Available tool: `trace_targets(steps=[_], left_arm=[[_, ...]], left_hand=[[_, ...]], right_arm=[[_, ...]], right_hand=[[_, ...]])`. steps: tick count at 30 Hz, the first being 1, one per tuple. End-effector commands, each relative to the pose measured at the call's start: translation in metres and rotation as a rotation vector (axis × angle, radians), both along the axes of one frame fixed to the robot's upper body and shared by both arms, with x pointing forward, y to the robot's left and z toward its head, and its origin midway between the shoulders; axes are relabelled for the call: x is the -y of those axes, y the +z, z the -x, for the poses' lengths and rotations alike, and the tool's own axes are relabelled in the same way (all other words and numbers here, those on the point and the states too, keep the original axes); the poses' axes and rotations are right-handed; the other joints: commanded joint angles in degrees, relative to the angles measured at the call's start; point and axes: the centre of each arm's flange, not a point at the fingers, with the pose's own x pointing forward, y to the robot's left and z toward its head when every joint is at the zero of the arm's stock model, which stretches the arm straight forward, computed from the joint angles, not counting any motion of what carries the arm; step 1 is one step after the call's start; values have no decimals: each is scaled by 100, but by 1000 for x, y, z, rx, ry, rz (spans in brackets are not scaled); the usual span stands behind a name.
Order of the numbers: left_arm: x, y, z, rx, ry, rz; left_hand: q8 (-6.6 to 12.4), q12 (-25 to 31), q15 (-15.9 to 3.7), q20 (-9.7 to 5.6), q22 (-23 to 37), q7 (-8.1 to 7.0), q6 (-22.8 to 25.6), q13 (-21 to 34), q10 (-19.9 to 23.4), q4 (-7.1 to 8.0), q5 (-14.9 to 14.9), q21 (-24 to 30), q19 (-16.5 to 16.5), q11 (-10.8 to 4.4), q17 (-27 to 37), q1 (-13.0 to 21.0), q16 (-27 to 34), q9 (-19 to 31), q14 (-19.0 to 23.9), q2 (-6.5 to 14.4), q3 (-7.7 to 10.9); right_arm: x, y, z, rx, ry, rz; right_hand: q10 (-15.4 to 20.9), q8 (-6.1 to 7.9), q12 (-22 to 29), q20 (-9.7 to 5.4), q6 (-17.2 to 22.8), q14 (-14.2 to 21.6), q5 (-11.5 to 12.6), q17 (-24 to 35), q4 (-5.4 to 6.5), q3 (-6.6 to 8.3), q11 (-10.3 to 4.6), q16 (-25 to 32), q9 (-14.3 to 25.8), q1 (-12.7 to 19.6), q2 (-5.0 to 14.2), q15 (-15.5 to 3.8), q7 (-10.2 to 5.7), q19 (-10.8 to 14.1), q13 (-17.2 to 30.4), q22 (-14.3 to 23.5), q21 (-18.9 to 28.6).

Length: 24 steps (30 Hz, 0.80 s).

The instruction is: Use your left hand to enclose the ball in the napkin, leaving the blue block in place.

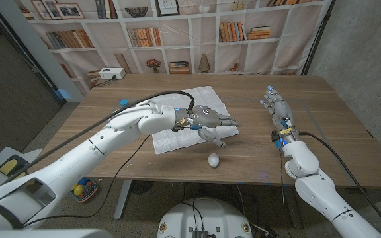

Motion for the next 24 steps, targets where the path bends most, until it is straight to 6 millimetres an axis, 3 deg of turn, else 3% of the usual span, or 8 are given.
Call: trace_targets(steps=[1,6,10,13,17,19,24], left_arm=[[16,3,11,11,109,-181],[17,3,15,-9,146,-205],[15,-4,20,10,152,-195],[15,-9,22,20,168,-191],[16,-17,22,-19,178,-210],[17,-23,20,-32,187,-238],[20,-35,22,-4,183,-277]], left_hand=[[46,104,-52,71,10,-86,-573,42,116,-56,27,56,39,-96,17,170,-33,11,41,-82,-64],[14,50,-27,356,2,-87,-621,64,-90,-81,-81,45,-50,-124,5,228,-126,5,-107,-141,-151],[27,64,-33,447,-6,-89,-586,73,-87,-67,-149,103,87,-141,1,229,-121,8,-72,-119,-174],[83,138,-48,596,-77,-91,-447,93,28,-90,-358,243,527,-198,-32,333,-93,19,75,-53,-181],[118,194,-87,632,-131,-91,-362,102,134,-132,-479,268,666,-215,-58,456,-77,28,180,24,-141],[167,216,-121,651,-227,-94,-245,111,141,-250,-755,226,701,-213,-107,781,-114,38,205,280,31],[220,257,-191,635,-307,-93,-115,115,203,-430,-1067,204,786,-230,-157,1112,-136,47,266,390,167]], right_arm=[[4,-5,1,-1,1,-16],[5,-8,1,3,6,-19],[5,-11,0,5,10,-19],[7,-12,-2,8,17,-17],[9,-13,-5,17,29,-14],[10,-14,-7,21,34,-13],[12,-21,-13,21,46,-21]], right_hand=[[66,-33,-12,-6,65,22,-11,9,11,-36,27,47,6,-12,-23,28,3,-24,6,7,31],[77,-40,-13,-4,75,26,-12,3,12,-46,27,48,2,-25,-25,31,6,-24,4,7,33],[85,-46,-15,-4,86,29,-13,-2,12,-54,10,49,-1,-35,-25,29,11,-24,2,7,34],[107,-51,-10,-4,92,30,-13,-7,10,-58,30,48,-3,-39,-24,29,11,-23,0,7,35],[111,-57,-13,-4,98,38,-13,-11,9,-62,30,51,-5,-44,-20,29,11,-23,-1,7,37],[110,-60,-16,-5,100,37,-13,-13,9,-64,25,51,-6,-47,-18,26,12,-22,-2,7,37],[116,-66,-19,-5,109,42,-13,-19,7,-69,34,52,-8,-53,-16,25,17,-23,-3,8,38]])
